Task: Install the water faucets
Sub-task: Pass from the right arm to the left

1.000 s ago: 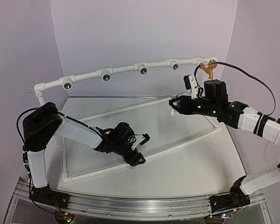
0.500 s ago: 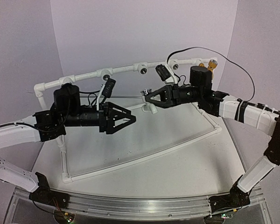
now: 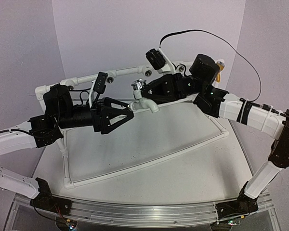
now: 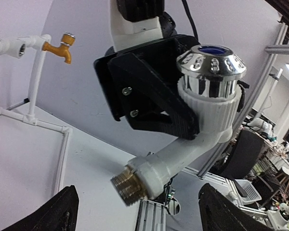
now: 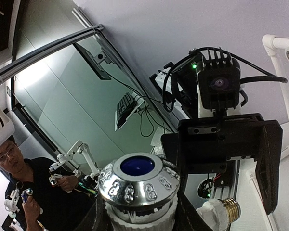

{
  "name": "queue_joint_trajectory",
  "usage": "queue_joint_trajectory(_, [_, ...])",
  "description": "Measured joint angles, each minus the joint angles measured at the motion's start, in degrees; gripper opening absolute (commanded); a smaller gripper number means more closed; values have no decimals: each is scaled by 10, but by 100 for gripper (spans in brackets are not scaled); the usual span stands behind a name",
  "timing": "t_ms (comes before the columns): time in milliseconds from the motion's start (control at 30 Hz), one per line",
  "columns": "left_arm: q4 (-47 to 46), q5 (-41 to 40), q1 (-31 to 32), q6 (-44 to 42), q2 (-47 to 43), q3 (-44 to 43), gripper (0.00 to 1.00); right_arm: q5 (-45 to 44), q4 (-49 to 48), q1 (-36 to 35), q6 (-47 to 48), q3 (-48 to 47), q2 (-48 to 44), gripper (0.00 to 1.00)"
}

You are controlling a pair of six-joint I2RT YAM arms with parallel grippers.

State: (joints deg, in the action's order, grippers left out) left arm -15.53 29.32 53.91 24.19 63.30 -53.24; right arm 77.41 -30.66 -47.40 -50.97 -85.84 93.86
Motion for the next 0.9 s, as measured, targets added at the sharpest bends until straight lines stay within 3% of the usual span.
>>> queue_joint_trajectory(167, [-8, 91, 0, 15, 53, -49, 76, 1, -22, -10, -21, 0, 2, 0])
queue_joint_trajectory(333, [-17, 143, 0, 27, 72, -57, 47, 3, -33, -19, -36, 0, 8, 0])
queue_joint_trajectory(567, [-31, 178, 0, 30, 72, -57, 28, 15, -47, -22, -50, 0, 8, 0])
queue_joint_trajectory(700, [-32, 196, -2, 24, 70, -57, 2, 22, -55, -20, -61, 1, 8, 0])
queue_joint_trajectory(800, [-29, 197, -2, 19, 66, -55, 0, 20, -59, -21, -62, 4, 8, 1])
queue_joint_trajectory(833, [-28, 195, -2, 18, 64, -53, 0, 19, -60, -21, -62, 5, 8, 6])
queue_joint_trajectory(900, [-24, 182, -2, 15, 56, -47, 0, 15, -61, -21, -62, 7, 8, 29])
